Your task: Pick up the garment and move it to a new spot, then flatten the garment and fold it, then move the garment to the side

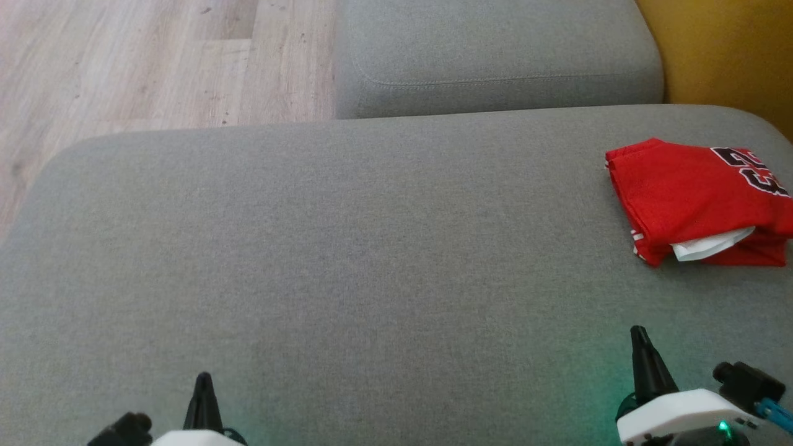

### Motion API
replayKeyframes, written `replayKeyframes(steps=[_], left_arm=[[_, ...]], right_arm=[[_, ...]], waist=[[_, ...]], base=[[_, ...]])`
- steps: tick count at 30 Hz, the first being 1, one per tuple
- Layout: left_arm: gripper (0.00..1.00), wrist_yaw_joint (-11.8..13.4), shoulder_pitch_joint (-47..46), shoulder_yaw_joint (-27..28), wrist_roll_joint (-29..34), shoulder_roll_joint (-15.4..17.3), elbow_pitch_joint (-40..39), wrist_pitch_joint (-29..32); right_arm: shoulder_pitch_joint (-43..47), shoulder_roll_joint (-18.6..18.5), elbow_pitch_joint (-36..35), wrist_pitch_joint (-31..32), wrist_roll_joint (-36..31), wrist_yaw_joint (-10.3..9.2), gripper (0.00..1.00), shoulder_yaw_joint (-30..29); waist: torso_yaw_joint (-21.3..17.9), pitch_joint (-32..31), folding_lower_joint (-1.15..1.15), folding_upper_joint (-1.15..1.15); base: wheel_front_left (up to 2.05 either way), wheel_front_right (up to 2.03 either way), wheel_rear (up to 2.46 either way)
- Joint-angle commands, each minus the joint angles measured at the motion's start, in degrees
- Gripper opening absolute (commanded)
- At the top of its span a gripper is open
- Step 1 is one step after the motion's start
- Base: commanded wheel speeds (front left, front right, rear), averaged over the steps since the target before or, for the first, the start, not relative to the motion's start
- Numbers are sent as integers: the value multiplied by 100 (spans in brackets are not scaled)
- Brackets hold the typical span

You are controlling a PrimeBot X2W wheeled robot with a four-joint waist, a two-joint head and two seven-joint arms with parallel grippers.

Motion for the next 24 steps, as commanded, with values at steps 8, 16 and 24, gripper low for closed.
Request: replayKeyframes(steps=[8,16,24], left_arm=[[0,-172,-391,340,-473,-39,-212,134],[0,-283,-459,500,-814,-87,-224,242],[0,-410,-536,685,-1204,-143,-237,367]], right_arm=[[-398,-50,-235,99,655,16,0,-73],[-462,-54,-259,181,1127,18,0,-125],[-536,-57,-285,275,1668,21,0,-186]], waist=[[-15,26,0,0],[-27,47,0,0],[-42,71,0,0]], base=[[0,0,0],[0,0,0],[0,0,0]])
